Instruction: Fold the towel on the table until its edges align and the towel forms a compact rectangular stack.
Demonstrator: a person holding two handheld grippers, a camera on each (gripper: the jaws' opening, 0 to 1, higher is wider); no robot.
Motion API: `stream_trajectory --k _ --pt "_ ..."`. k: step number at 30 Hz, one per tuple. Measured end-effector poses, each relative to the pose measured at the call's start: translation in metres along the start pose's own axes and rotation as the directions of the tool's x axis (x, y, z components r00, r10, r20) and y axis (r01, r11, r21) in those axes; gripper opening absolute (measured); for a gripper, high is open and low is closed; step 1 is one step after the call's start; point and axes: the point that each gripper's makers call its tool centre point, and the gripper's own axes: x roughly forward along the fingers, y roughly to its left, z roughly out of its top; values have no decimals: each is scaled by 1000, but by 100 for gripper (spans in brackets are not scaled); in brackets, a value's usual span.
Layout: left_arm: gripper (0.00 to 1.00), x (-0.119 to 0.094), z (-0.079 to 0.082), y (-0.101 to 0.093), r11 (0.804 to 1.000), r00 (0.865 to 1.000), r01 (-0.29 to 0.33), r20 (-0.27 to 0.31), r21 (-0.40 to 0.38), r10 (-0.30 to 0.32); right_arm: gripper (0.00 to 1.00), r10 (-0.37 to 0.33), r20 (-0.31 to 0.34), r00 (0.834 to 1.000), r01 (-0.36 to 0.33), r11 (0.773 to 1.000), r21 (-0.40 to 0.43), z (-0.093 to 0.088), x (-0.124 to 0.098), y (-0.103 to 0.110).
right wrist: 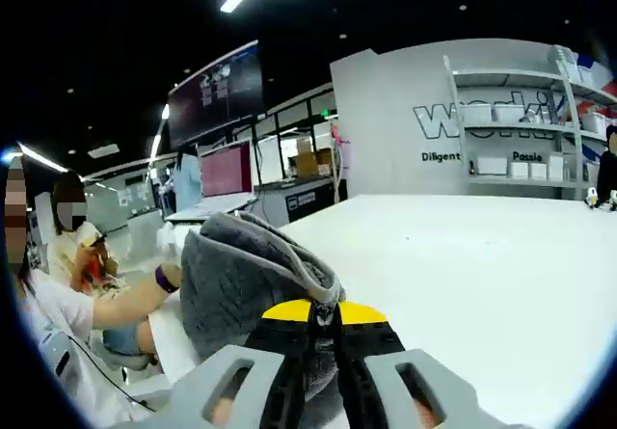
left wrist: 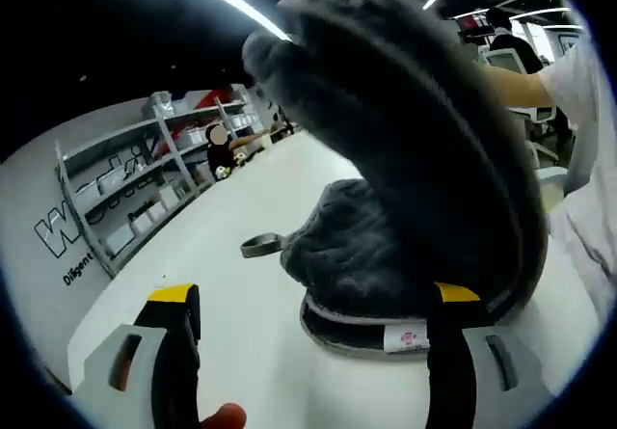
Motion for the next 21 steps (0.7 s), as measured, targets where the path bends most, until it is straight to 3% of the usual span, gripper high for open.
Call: stream_trajectory --k 7,10,17,21 --pt "97 -1 2 -7 1000 1000 6 13 29 -7 3 -45 -125 991 41 998 -38 -37 18 -16" --pt "99 -3 4 -7 998 1000 -6 31 64 4 3 -52 -140 989 48 998 -33 -47 25 -19" --pt "99 -5 11 -9 992 998 -10 68 127 1 3 -68 -164 984 65 998 -26 -49 33 -19" --pt "99 -7 16 -10 994 996 -2 89 113 -8 3 -86 -171 981 79 996 -44 -34 33 -21"
